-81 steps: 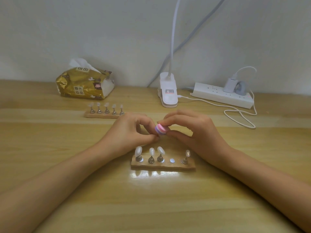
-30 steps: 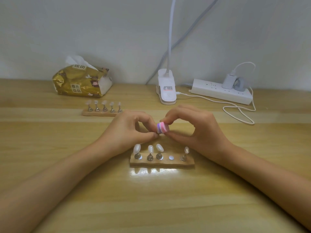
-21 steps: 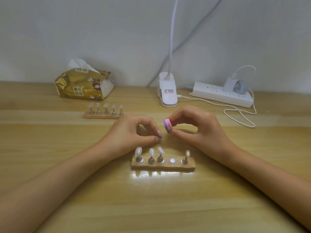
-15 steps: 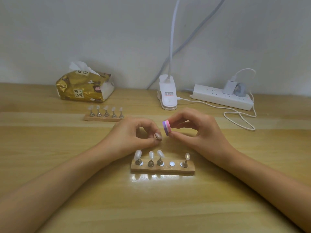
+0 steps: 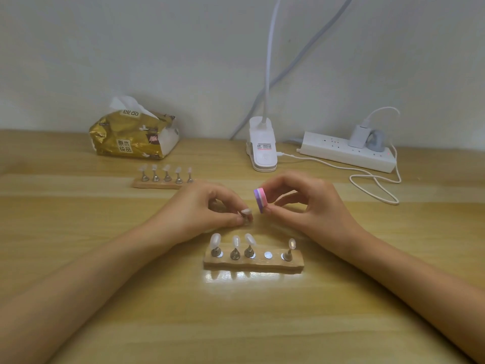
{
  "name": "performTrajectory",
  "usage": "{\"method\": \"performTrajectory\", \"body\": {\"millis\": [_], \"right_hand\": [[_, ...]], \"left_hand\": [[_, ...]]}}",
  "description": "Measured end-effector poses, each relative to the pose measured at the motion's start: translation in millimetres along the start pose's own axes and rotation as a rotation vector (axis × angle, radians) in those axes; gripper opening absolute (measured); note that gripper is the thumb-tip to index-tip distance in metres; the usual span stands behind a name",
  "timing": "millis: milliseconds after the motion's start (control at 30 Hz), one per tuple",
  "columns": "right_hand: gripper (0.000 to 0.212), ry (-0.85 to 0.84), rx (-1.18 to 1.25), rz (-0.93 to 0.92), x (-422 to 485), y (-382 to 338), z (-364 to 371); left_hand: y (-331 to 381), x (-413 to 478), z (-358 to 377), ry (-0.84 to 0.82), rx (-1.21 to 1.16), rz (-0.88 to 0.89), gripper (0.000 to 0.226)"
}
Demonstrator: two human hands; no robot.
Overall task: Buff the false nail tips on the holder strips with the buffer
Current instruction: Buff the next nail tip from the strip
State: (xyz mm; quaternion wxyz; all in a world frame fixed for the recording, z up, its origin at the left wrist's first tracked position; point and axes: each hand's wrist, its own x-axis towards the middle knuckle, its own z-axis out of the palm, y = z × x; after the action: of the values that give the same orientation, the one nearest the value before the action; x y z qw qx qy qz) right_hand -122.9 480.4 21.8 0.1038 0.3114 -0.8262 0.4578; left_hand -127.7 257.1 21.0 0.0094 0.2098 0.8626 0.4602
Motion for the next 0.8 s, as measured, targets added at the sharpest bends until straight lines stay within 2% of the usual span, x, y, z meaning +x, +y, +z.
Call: {"method": "performTrajectory", "body": {"millis": [200,367,567,800], "right_hand": [[0.022,0.006,-0.017,0.036,0.6,-0.8,-0.5],[0.015,0.004,-0.019,0.03,1.3,-1.2,1.1],[0.021,-0.007,-0.045,0.009,0.9,-0.9,0.0],[0.017,0.007,-0.081,-0.012,0.6,0.3,-0.8]], "left_hand": [[0.4,0.6,9.3,0.106,0.015,0.039,0.022],[1.1,0.9,7.2,0.036,-0.045,-0.021,0.014],[3.6,-3.4,7.7,0.048,0.086,0.089,0.014],[4.6,-7.1,8.0,0.092,0.103,0.139,0.012]]}}
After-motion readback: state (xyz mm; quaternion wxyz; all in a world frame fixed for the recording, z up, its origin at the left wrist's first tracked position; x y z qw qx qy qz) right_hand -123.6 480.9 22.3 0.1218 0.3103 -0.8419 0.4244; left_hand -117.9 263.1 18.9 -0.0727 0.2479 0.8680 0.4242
